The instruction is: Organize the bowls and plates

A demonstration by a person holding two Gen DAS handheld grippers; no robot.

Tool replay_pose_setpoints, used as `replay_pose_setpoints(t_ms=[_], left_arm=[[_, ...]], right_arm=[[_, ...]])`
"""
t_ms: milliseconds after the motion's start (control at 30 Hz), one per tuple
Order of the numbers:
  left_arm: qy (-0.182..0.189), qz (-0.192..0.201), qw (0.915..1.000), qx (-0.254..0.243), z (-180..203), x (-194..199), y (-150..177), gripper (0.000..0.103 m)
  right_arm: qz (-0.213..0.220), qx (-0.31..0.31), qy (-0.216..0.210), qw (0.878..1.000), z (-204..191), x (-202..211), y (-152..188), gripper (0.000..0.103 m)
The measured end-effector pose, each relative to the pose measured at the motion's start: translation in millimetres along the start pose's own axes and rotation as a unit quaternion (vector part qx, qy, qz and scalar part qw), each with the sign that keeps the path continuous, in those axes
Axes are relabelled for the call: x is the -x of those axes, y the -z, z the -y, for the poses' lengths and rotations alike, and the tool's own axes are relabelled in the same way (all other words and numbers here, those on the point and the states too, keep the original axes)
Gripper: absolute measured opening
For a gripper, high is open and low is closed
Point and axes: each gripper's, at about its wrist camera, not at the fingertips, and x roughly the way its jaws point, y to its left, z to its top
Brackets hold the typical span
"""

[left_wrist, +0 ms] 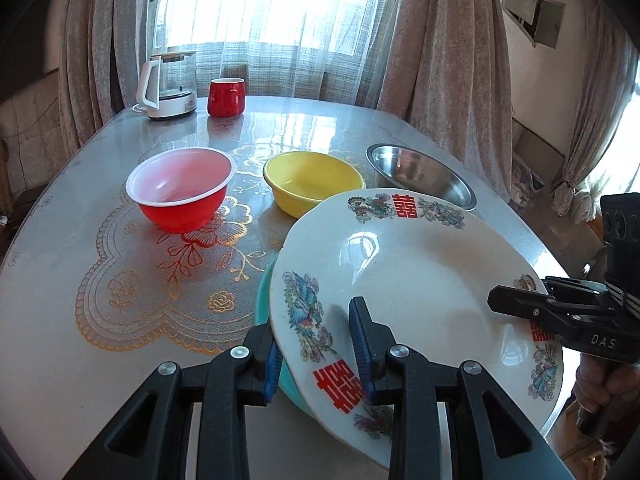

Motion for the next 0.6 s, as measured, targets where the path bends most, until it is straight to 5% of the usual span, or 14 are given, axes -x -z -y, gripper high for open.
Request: replay_pose_setpoints(t_ms=[600], left_arm=[[-0.014, -0.028, 0.9994, 0.011, -11, -32, 3, 0.032]], right_arm=[[-0.023, -0.015, 0.024, 0.999, 17, -37, 0, 0.026]])
